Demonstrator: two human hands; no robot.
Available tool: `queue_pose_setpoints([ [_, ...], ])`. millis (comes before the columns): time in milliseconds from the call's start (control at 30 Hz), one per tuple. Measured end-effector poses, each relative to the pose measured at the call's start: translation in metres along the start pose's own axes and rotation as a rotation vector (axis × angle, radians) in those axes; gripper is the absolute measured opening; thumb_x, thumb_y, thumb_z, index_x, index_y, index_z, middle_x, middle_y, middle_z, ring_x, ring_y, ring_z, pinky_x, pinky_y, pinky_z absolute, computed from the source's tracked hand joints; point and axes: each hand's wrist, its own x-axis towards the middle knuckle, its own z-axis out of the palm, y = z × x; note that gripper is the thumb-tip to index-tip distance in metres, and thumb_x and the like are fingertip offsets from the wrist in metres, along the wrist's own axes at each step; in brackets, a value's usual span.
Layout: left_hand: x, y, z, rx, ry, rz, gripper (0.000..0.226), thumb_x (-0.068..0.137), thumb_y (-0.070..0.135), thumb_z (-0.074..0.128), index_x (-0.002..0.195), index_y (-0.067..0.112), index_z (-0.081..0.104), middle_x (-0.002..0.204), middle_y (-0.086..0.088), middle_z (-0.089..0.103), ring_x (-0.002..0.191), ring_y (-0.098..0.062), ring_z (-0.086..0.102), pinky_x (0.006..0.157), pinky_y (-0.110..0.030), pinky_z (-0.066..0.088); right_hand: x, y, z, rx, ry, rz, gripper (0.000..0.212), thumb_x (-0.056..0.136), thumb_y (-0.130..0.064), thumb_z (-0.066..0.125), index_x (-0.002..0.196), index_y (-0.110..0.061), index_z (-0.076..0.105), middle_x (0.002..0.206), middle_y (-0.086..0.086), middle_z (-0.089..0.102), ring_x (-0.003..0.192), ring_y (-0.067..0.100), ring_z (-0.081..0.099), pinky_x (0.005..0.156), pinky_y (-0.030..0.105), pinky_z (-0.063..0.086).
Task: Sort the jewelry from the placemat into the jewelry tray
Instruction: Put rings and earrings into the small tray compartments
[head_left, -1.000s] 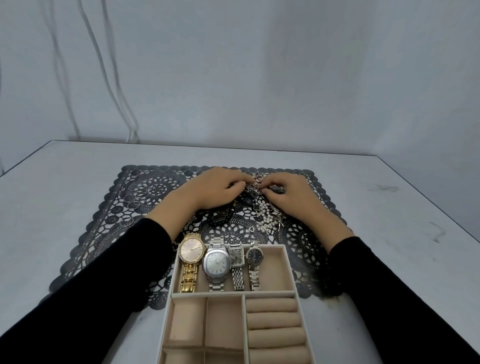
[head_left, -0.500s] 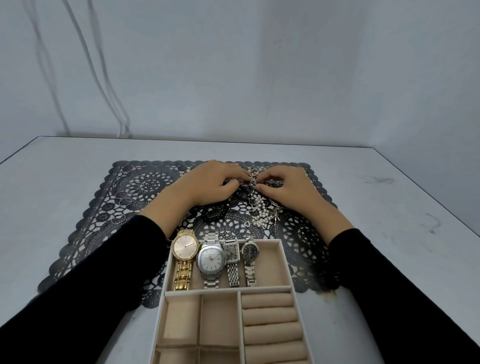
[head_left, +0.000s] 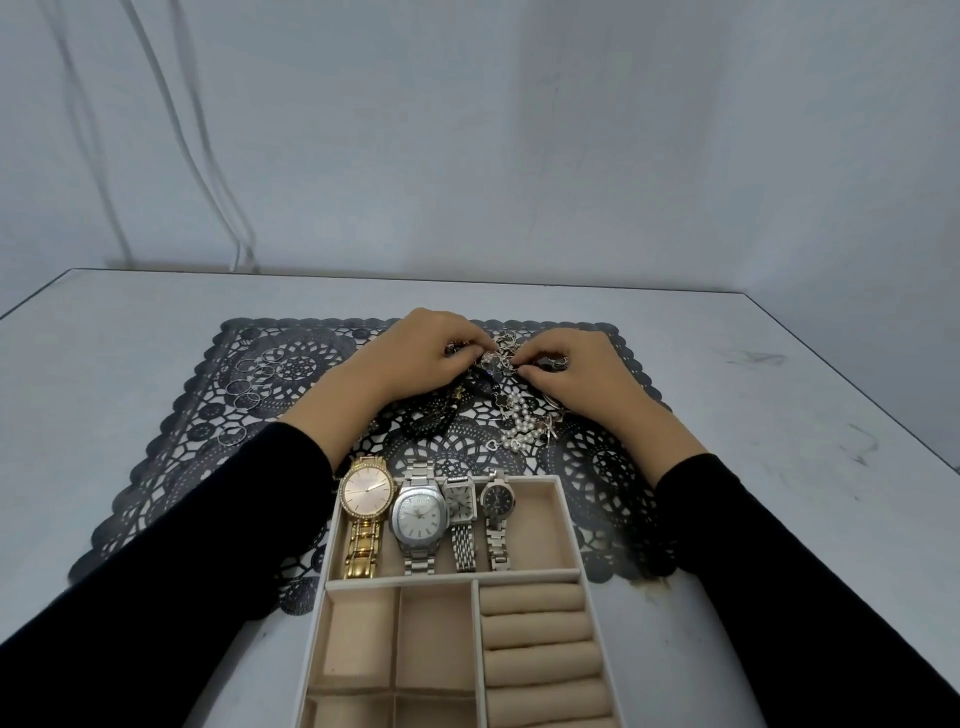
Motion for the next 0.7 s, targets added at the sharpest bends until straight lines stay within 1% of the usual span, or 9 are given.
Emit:
queue_pose_setpoints([
  [67,0.003,0.000,0.000,0.000,-0.019,0.012,0.021,0.095,0.020,0.061,0.112,0.022,0.073,0.111,0.004,0.071,0.104,-0.011,0.062,0.090,-0.023,0.043,0.001,0.001,0.000,-0.009,-0.009,-0.007,0.010,0.082,-0.017,0.071,0.091,-0.022,0.075,0.099,-0.007,0.071,0.098,0.008,0.062,0.097,0.031,0.047],
  [167,0.007,0.000,-0.002,-0.006,-0.051,0.018,0.018,0.092,0.023,0.065,0.107,0.023,0.075,0.106,0.005,0.072,0.099,-0.009,0.062,0.092,-0.030,0.047,0.001,0.002,-0.001,-0.030,-0.015,-0.021,0.008,0.083,-0.018,0.070,0.090,-0.021,0.074,0.098,-0.007,0.071,0.097,0.008,0.062,0.096,0.031,0.047],
  [267,0.010,0.000,-0.004,-0.004,-0.069,0.003,0.017,0.091,0.021,0.067,0.104,0.026,0.076,0.104,0.007,0.071,0.097,-0.007,0.061,0.092,-0.031,0.047,0.000,0.003,-0.005,-0.047,-0.015,-0.031,0.007,0.085,-0.016,0.069,0.089,-0.020,0.073,0.096,-0.007,0.070,0.095,0.009,0.061,0.094,0.029,0.047],
  [433,0.013,0.001,-0.005,0.005,-0.063,0.010,0.013,0.089,0.020,0.069,0.097,0.025,0.077,0.098,0.006,0.071,0.094,-0.011,0.062,0.090,-0.036,0.049,0.000,0.005,-0.007,-0.071,-0.002,-0.024,0.006,0.086,-0.016,0.067,0.088,-0.019,0.071,0.093,-0.009,0.066,0.094,0.009,0.059,0.092,0.026,0.045],
  [633,0.013,0.004,-0.004,-0.021,-0.071,0.024,0.016,0.088,0.015,0.070,0.100,0.021,0.078,0.100,0.002,0.071,0.094,-0.013,0.062,0.089,-0.032,0.047,-0.001,0.006,-0.005,-0.067,0.019,-0.026,0.006,0.087,-0.016,0.066,0.089,-0.018,0.071,0.092,-0.010,0.066,0.094,0.008,0.059,0.091,0.026,0.045],
  [700,0.013,0.003,-0.003,-0.022,-0.067,0.022,0.015,0.087,0.014,0.070,0.099,0.021,0.077,0.099,0.003,0.071,0.094,-0.012,0.062,0.090,-0.033,0.047,-0.001,0.006,-0.005,-0.060,0.026,-0.023,0.006,0.087,-0.016,0.065,0.089,-0.018,0.071,0.093,-0.010,0.067,0.094,0.008,0.059,0.090,0.025,0.045],
])
